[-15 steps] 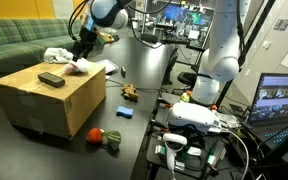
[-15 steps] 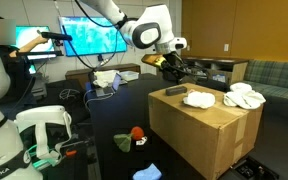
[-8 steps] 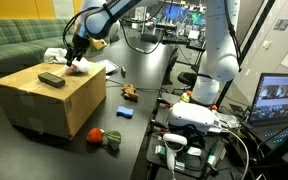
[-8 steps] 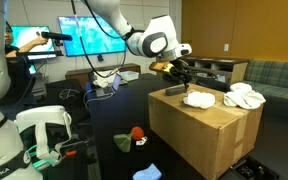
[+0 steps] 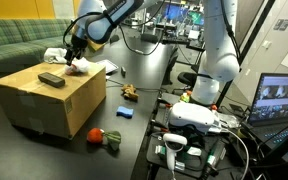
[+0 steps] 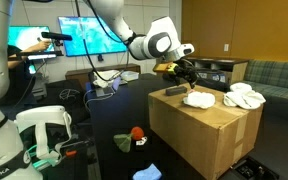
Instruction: Pick up the objects that were on the table and put them on top of the box. Pick up the objects that were on top of the box and put them on the table.
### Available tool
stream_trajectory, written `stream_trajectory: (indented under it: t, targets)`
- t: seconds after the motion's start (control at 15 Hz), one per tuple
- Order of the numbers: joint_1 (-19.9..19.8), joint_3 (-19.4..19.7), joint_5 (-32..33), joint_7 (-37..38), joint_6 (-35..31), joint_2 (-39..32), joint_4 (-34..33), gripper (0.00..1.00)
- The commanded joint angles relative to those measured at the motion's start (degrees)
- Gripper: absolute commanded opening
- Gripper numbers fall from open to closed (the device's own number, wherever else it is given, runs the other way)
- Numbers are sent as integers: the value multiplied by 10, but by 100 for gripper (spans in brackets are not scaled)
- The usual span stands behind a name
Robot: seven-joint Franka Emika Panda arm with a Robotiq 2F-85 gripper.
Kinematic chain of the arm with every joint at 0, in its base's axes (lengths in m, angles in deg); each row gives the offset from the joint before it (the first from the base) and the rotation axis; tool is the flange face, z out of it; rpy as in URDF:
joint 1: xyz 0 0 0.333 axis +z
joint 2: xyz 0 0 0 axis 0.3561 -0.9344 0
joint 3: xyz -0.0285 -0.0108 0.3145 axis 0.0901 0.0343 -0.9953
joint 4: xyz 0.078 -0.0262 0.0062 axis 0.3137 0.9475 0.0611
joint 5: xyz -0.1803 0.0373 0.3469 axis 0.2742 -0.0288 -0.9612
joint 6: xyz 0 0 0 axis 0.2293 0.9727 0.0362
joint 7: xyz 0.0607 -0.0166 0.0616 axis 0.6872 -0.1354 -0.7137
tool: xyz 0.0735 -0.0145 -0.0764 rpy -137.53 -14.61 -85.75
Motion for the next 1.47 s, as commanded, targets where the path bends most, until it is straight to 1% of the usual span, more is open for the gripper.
stream_trajectory:
  t: [0.0, 0.07, 0.13, 0.33, 0.53, 0.73, 0.8, 0.87, 1.13, 1.4]
  targets:
    - [17, 14, 32, 35, 3, -10, -20, 100]
    - [18, 14, 33, 38, 7, -10, -23, 100]
    - [0, 15, 28, 20, -20, -47, -33, 100]
    - [-7, 24, 26, 17, -27, -73, -42, 100]
    - [-5, 46, 32, 26, -52, -117, -55, 100]
    - [-7, 53, 24, 23, -54, -142, -72, 100]
    - [-15, 44, 16, 12, -40, -140, -76, 91]
    - [-15, 43, 16, 11, -37, -139, -75, 75]
    - [-41, 12, -2, -18, -10, -111, -59, 43]
    - [-55, -4, -9, -36, 23, -78, -38, 12]
